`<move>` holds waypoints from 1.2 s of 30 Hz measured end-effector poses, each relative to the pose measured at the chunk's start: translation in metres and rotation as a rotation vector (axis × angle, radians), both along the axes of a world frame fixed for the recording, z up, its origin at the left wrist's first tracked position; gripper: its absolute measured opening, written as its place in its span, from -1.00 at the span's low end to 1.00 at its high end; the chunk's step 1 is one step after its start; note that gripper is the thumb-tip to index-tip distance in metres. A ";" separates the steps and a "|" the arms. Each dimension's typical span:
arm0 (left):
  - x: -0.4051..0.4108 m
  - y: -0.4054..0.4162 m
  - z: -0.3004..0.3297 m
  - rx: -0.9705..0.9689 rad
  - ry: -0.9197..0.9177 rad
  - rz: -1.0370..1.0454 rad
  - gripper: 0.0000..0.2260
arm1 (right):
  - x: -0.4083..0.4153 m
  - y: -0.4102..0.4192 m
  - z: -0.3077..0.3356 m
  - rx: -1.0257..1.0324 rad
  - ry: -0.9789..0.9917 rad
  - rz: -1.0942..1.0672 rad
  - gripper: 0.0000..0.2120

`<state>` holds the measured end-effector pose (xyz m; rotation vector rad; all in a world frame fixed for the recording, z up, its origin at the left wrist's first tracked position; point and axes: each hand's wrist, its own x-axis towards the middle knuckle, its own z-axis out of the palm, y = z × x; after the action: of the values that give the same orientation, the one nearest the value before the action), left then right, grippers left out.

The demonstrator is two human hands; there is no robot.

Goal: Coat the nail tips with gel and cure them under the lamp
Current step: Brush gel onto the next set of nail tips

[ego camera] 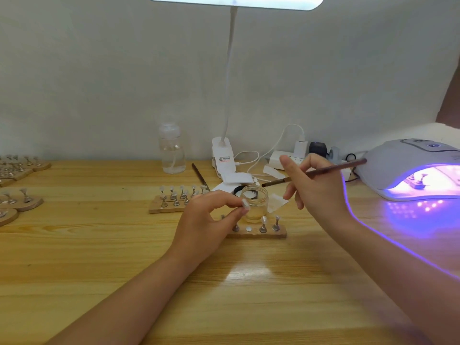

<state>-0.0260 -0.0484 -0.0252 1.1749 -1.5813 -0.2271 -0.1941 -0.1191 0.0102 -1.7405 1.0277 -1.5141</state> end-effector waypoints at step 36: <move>-0.001 0.001 0.003 -0.002 0.025 -0.010 -0.86 | -0.003 -0.033 0.022 0.083 0.358 -0.113 -0.55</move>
<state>-0.0268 -0.0470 -0.0224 1.1593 -1.5658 -0.2458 -0.1969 -0.1518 0.0323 -1.9656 1.3669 -1.2282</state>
